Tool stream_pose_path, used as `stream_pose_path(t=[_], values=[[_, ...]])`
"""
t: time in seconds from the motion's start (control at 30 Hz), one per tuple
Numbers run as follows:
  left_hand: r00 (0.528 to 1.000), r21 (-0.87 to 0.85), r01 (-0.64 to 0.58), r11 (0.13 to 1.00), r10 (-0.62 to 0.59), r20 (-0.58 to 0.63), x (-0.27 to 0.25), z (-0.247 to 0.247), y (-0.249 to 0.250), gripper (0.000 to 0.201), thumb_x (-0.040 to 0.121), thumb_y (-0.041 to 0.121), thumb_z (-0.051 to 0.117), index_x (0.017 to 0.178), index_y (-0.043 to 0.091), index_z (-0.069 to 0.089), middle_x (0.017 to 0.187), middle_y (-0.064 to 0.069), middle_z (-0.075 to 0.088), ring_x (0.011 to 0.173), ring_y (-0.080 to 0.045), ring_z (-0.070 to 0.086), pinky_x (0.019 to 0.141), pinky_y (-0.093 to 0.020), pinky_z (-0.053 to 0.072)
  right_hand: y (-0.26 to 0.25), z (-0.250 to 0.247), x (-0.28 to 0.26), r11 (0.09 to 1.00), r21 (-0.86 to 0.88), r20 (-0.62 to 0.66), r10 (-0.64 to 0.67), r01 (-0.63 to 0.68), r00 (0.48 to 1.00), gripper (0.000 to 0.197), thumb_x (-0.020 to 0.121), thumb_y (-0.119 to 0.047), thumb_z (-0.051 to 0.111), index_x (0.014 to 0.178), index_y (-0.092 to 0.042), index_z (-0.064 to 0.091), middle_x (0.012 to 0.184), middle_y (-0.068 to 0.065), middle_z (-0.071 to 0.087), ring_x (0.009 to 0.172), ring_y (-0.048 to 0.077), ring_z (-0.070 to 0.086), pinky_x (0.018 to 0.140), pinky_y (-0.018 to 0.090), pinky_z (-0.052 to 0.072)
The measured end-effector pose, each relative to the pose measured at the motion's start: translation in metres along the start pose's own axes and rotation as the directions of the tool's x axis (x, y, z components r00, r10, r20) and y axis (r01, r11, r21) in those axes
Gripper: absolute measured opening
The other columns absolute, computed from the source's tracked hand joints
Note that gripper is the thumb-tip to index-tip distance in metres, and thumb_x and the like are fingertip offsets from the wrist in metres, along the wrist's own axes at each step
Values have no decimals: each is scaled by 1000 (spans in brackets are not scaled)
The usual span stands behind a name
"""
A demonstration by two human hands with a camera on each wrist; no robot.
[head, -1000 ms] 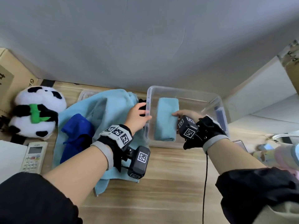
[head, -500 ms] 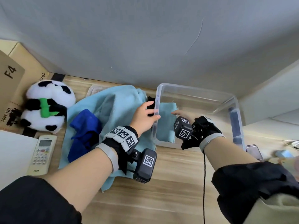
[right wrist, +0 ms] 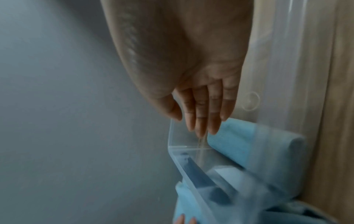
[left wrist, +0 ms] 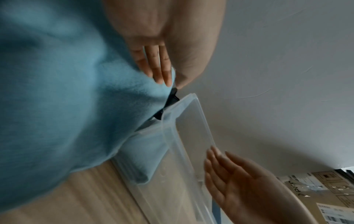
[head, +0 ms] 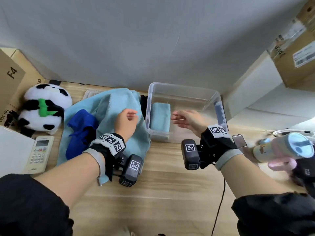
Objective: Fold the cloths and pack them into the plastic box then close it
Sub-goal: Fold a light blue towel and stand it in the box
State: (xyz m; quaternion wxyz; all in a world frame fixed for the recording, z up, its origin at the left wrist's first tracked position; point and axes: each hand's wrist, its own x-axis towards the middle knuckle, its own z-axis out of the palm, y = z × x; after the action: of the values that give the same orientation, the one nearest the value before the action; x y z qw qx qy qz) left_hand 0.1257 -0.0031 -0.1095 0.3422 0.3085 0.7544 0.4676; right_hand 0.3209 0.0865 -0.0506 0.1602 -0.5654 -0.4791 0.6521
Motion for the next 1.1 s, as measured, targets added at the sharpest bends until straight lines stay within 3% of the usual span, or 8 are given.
stream_pose_path(t=[0.1, 0.23, 0.33, 0.5, 0.73, 0.83, 0.93, 1.1], values=[[997, 100, 17, 995, -9, -83, -14, -13, -18, 20, 85, 1, 54, 103, 3, 62, 107, -16, 62, 95, -28, 57, 90, -37, 46, 10, 10, -29, 979, -167, 5, -116, 115, 993, 13, 94, -12, 48, 92, -11, 61, 77, -1, 63, 65, 9, 56, 61, 17, 39], [985, 207, 99, 973, -67, -156, -45, -29, -44, 22, 81, 6, 61, 102, 9, 66, 112, -16, 62, 106, -30, 58, 92, -38, 47, 38, 19, -58, 973, -165, 67, -154, 163, 986, 20, 94, -10, 47, 81, -17, 60, 76, 0, 64, 64, 10, 56, 60, 17, 41], [983, 278, 126, 952, -81, -167, -73, -39, -59, 25, 78, 5, 62, 103, 8, 67, 109, -17, 64, 98, -33, 61, 85, -37, 51, 63, 29, -68, 970, -218, 121, -81, 106, 989, 18, 95, -12, 47, 85, -15, 60, 77, -1, 63, 64, 10, 56, 59, 18, 41], [983, 275, 166, 947, -137, -122, -100, -55, -84, 29, 80, 3, 59, 108, 7, 63, 121, -20, 57, 114, -30, 54, 96, -35, 43, 101, 53, -70, 945, -326, 195, 90, -22, 977, 20, 94, -14, 47, 79, -17, 60, 77, -1, 62, 61, 8, 56, 55, 16, 40], [980, 307, 193, 932, -166, -111, -95, -79, -82, 31, 82, 5, 57, 113, 10, 61, 131, -16, 51, 108, -27, 56, 87, -27, 40, 108, 92, -54, 932, -347, 70, 134, -102, 988, 17, 92, -22, 53, 78, -16, 61, 86, 1, 60, 72, 12, 52, 60, 20, 42], [984, 270, 174, 947, -154, -94, -80, -91, -76, 29, 83, 6, 57, 111, 11, 62, 130, -15, 51, 106, -26, 55, 87, -28, 43, 104, 109, -43, 942, -307, -6, 138, -133, 990, 21, 89, -28, 60, 92, -9, 66, 85, 1, 63, 79, 15, 55, 63, 22, 43], [989, 240, 139, 961, -123, -81, -64, -101, -69, 27, 84, 5, 56, 110, 11, 62, 125, -15, 52, 110, -25, 54, 82, -24, 40, 101, 122, -32, 965, -220, -85, 126, -142, 988, 21, 81, -29, 70, 70, -13, 63, 74, 2, 62, 75, 16, 58, 65, 25, 42], [994, 157, 23, 987, -6, -105, -40, -114, -45, 27, 85, 0, 51, 108, 7, 63, 115, -13, 59, 96, -19, 54, 80, -23, 38, 69, 145, -37, 986, -131, -91, -119, 107, 989, 18, 83, -11, 61, 67, -11, 53, 66, 3, 42, 62, 11, 37, 55, 19, 30]])
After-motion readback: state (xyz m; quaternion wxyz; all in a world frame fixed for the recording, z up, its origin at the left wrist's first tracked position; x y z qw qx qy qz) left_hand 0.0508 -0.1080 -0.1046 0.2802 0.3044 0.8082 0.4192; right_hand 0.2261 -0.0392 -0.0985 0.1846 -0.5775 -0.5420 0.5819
